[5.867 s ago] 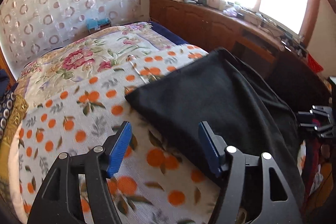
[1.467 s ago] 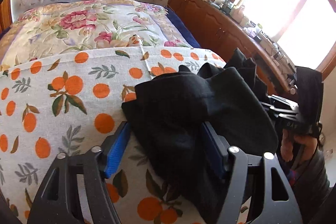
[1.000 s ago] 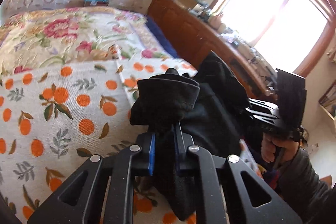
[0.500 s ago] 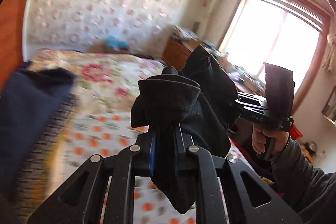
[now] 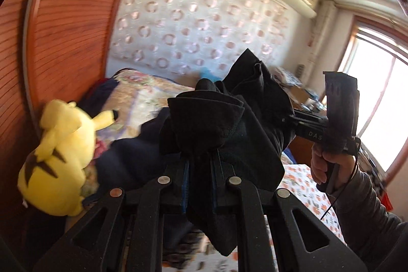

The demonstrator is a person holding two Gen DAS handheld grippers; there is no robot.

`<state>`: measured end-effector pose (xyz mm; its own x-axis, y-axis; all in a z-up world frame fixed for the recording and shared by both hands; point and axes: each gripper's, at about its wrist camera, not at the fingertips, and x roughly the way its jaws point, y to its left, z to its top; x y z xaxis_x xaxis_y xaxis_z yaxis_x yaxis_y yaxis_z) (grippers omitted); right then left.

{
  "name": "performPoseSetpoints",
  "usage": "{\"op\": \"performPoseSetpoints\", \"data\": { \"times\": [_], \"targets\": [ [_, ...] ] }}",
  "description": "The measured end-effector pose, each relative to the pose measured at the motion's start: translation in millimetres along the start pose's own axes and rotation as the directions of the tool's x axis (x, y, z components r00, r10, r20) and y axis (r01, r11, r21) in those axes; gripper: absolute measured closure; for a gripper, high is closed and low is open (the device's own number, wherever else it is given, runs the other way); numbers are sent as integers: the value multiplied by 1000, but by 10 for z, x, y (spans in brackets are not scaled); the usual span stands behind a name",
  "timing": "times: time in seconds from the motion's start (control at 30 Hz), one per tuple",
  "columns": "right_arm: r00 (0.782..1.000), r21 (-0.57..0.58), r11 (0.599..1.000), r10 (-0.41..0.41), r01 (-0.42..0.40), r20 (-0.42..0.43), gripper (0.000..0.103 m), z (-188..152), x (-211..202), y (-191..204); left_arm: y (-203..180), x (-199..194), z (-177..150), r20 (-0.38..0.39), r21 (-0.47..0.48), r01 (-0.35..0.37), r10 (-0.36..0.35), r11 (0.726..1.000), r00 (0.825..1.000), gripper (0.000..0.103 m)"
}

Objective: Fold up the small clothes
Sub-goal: 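Grasp the folded shirt with both tools and lift it off the bed, then carry the shirt with both tools onto the clothes stack and open them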

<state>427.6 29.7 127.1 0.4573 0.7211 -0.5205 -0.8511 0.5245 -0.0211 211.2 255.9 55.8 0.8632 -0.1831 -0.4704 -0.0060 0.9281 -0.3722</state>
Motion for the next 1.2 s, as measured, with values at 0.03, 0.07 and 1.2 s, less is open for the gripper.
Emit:
{"op": "performPoseSetpoints", "data": {
  "times": [0.03,0.07,1.2],
  "targets": [
    [1000,-1,1000,7,-7,-10,89,44,142,-57,85,37,-18,-1,-11,-13,13,1000,1000,89],
    [1000,-3,1000,16,-16,-23,89,68,262,-74,168,78,-42,-5,-20,-29,29,999,1000,89],
    [984,82,984,-164,158,73,45,-622,390,500,-35,59,-423,65,232,-301,294,925,954,22]
  ]
}}
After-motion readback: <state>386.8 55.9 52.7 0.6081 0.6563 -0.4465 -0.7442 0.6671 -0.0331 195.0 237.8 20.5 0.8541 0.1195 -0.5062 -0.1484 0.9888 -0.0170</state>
